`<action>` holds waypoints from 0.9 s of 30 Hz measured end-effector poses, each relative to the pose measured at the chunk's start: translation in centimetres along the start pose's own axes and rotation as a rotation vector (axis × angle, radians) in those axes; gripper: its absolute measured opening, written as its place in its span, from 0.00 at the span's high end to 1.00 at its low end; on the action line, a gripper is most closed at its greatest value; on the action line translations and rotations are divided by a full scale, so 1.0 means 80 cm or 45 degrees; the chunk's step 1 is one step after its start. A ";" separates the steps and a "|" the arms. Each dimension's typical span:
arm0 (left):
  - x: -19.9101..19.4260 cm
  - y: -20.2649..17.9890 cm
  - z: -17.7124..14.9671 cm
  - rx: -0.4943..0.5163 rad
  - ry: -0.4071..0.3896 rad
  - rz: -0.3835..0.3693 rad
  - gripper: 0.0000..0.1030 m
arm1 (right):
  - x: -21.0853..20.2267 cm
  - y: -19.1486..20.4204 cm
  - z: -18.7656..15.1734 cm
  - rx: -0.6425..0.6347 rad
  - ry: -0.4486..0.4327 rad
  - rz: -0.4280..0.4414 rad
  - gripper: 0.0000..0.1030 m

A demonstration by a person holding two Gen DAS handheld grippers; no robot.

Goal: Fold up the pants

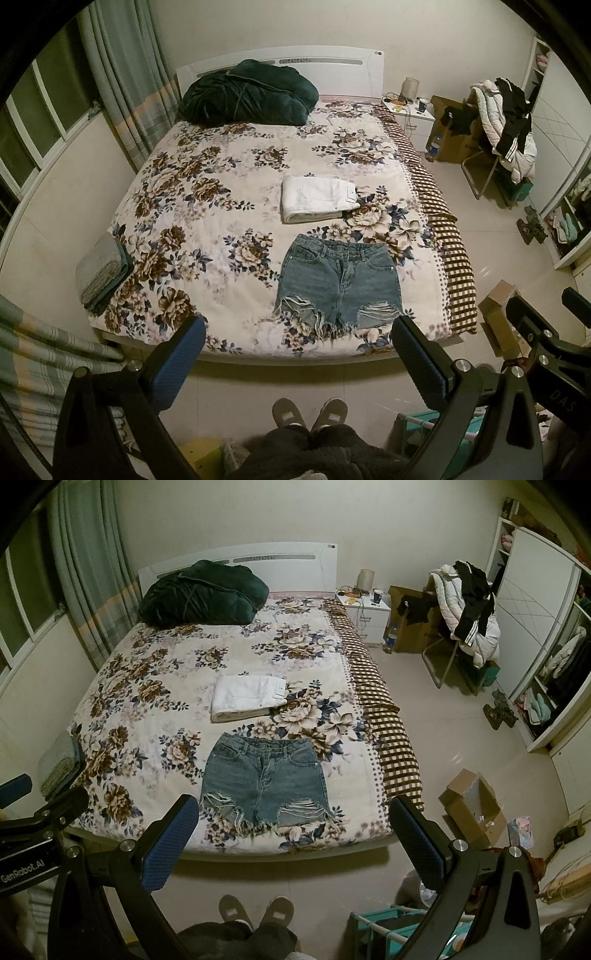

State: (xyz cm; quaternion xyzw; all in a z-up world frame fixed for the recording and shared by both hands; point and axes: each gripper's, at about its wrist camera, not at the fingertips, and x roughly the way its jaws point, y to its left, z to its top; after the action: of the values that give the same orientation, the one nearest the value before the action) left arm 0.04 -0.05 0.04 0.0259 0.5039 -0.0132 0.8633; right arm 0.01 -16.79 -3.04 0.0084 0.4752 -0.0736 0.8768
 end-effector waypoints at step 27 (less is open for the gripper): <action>0.020 -0.022 0.027 -0.014 -0.025 0.007 0.00 | 0.009 0.015 -0.002 0.047 0.065 -0.019 0.00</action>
State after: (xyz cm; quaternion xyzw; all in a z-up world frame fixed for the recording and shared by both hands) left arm 2.62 -1.97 -0.37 0.0222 0.4952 -0.0083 0.8684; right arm 0.42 -15.70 -3.76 0.0228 0.4962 -0.0886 0.8634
